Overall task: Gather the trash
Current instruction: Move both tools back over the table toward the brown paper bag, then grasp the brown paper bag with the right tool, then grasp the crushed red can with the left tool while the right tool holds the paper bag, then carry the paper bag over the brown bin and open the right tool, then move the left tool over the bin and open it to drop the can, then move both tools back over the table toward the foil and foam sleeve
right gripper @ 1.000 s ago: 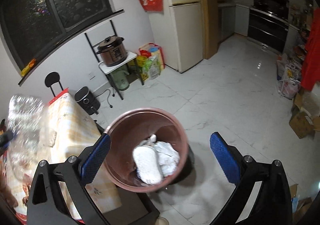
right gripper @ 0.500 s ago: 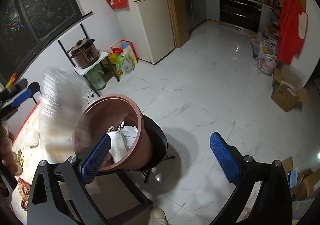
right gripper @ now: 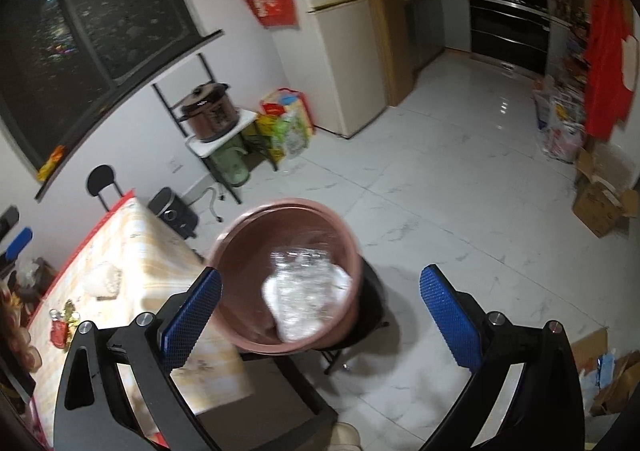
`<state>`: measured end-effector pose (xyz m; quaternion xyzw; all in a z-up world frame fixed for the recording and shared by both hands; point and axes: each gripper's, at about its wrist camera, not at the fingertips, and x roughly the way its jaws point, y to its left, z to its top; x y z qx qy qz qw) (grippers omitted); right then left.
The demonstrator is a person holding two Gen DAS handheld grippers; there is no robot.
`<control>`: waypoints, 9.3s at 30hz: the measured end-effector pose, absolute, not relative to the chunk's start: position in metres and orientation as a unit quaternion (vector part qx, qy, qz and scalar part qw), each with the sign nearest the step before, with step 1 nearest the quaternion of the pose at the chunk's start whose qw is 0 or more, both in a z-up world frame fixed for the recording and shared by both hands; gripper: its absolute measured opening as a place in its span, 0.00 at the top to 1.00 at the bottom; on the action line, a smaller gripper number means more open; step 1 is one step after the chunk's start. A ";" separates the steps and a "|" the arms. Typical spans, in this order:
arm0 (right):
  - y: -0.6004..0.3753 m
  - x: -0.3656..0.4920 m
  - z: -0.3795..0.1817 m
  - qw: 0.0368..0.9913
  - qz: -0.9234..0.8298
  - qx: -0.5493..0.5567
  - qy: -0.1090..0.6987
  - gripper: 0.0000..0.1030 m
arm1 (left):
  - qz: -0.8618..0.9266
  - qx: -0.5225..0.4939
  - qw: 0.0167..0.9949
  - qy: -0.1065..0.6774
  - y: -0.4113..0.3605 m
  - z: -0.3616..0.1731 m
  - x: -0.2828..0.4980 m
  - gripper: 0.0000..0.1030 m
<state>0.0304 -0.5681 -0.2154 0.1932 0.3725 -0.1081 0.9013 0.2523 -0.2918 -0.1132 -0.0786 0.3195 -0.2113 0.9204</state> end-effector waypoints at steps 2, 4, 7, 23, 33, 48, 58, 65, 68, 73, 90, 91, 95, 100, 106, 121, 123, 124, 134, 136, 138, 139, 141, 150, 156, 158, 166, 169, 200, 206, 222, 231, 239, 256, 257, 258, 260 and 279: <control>-0.545 0.039 -0.210 0.906 -0.089 0.187 0.370 0.05 | -0.171 -0.067 0.930 0.317 -0.256 -0.110 0.239 0.06; -0.525 0.047 -0.206 0.909 -0.074 0.180 0.369 0.05 | -0.133 -0.059 0.939 0.312 -0.224 -0.107 0.226 0.06; -0.486 0.057 -0.200 0.912 -0.043 0.170 0.371 0.05 | -0.085 -0.067 0.948 0.298 -0.166 -0.102 0.199 0.06; -0.246 0.078 -0.214 0.882 0.121 0.068 0.450 0.05 | 0.127 -0.122 0.930 0.322 0.067 -0.152 0.060 0.06; -0.099 0.068 -0.248 0.841 0.200 -0.032 0.502 0.05 | 0.146 -0.151 0.916 0.343 0.127 -0.192 0.012 0.06; 0.009 0.070 -0.322 0.803 0.195 -0.128 0.548 0.05 | 0.131 -0.129 0.898 0.399 0.185 -0.237 0.003 0.06; 0.017 0.080 -0.343 0.798 0.170 -0.123 0.565 0.05 | 0.120 -0.136 0.885 0.429 0.195 -0.260 0.015 0.06; 0.018 0.081 -0.344 0.790 0.176 -0.140 0.571 0.05 | 0.100 -0.146 0.875 0.450 0.192 -0.266 0.028 0.06; 0.017 0.079 -0.339 0.793 0.189 -0.138 0.563 0.12 | 0.092 -0.147 0.870 0.462 0.188 -0.267 0.037 0.06; 0.002 0.083 -0.321 0.807 0.200 -0.100 0.546 0.15 | 0.064 -0.162 0.869 0.462 0.175 -0.261 0.059 0.06; -0.082 0.102 -0.285 0.846 0.170 -0.033 0.504 0.15 | 0.029 -0.301 0.835 0.460 0.143 -0.279 0.207 0.64; -0.088 0.103 -0.285 0.847 0.166 -0.029 0.504 0.15 | 0.036 -0.308 0.833 0.458 0.145 -0.282 0.212 0.65; -0.109 0.103 -0.287 0.848 0.152 -0.018 0.508 0.15 | 0.071 -0.338 0.822 0.452 0.153 -0.298 0.223 0.65; -0.129 0.102 -0.288 0.848 0.138 -0.011 0.512 0.15 | 0.094 -0.341 0.818 0.453 0.153 -0.310 0.234 0.67; -0.141 0.102 -0.289 0.846 0.129 -0.011 0.517 0.15 | 0.109 -0.344 0.816 0.452 0.151 -0.319 0.243 0.67; -0.148 0.096 -0.282 0.849 0.126 -0.004 0.513 0.15 | 0.073 -0.284 0.850 0.438 0.134 -0.294 0.227 0.73; -0.145 0.095 -0.281 0.850 0.130 -0.002 0.511 0.15 | 0.068 -0.271 0.856 0.436 0.132 -0.287 0.217 0.73; -0.144 0.095 -0.280 0.850 0.132 -0.001 0.510 0.15 | 0.067 -0.265 0.858 0.435 0.132 -0.284 0.210 0.73; -0.135 0.088 -0.265 0.856 0.150 0.007 0.495 0.15 | 0.045 -0.227 0.881 0.412 0.124 -0.241 0.131 0.72; -0.134 0.087 -0.262 0.857 0.153 0.009 0.493 0.15 | 0.040 -0.216 0.886 0.408 0.120 -0.231 0.117 0.72; -0.134 0.086 -0.260 0.858 0.156 0.014 0.490 0.15 | 0.035 -0.210 0.889 0.405 0.116 -0.223 0.104 0.72; -0.134 0.085 -0.258 0.858 0.159 0.017 0.488 0.15 | 0.033 -0.208 0.890 0.404 0.114 -0.219 0.101 0.72; -0.134 0.083 -0.254 0.860 0.162 0.018 0.484 0.15 | 0.032 -0.203 0.894 0.398 0.109 -0.211 0.092 0.72; -0.171 0.086 -0.237 0.872 0.156 0.046 0.462 0.15 | 0.015 -0.204 0.905 0.372 0.079 -0.181 0.082 0.72; -0.219 0.087 -0.234 0.880 0.131 0.069 0.451 0.15 | 0.000 -0.192 0.910 0.367 0.045 -0.169 0.086 0.72; -0.235 0.088 -0.234 0.882 0.121 0.077 0.449 0.15 | -0.008 -0.188 0.911 0.367 0.031 -0.165 0.090 0.72; -0.310 0.091 -0.238 0.889 0.075 0.101 0.439 0.15 | -0.035 -0.170 0.912 0.371 -0.016 -0.160 0.108 0.72; -0.337 0.092 -0.240 0.890 0.061 0.111 0.437 0.15 | -0.044 -0.163 0.913 0.371 -0.035 -0.159 0.116 0.72; -0.495 0.157 -0.239 0.893 -0.049 0.159 0.418 0.05 | -0.073 -0.155 0.908 0.381 -0.113 -0.165 0.148 0.72; -0.496 0.137 -0.217 0.904 -0.049 0.151 0.397 0.05 | -0.104 -0.140 0.910 0.377 -0.136 -0.159 0.159 0.72; -0.534 0.069 -0.195 0.911 -0.075 0.130 0.384 0.05 | -0.230 -0.066 0.900 0.364 -0.297 -0.142 0.244 0.72; -0.583 0.033 -0.206 0.903 -0.120 0.153 0.383 0.05 | -0.262 -0.056 0.885 0.380 -0.393 -0.158 0.294 0.72; -0.606 0.020 -0.216 0.897 -0.138 0.167 0.386 0.05 | -0.286 -0.066 0.886 0.358 -0.432 -0.153 0.307 0.32; -0.539 0.082 -0.215 0.909 -0.022 0.160 0.385 0.05 | -0.106 -0.059 0.934 0.336 -0.269 -0.131 0.257 0.06; -0.530 0.087 -0.214 0.909 -0.011 0.159 0.386 0.05 | -0.091 -0.063 0.934 0.339 -0.256 -0.130 0.253 0.06; -0.520 0.093 -0.214 0.909 0.000 0.158 0.387 0.05 | -0.069 -0.070 0.934 0.343 -0.234 -0.130 0.247 0.06; -0.498 0.107 -0.213 0.908 0.025 0.151 0.390 0.05 | -0.025 -0.081 0.934 0.347 -0.190 -0.127 0.231 0.06; -0.237 0.161 -0.195 0.895 0.134 0.017 0.424 0.05 | 0.130 -0.170 0.906 0.366 0.087 -0.163 0.136 0.06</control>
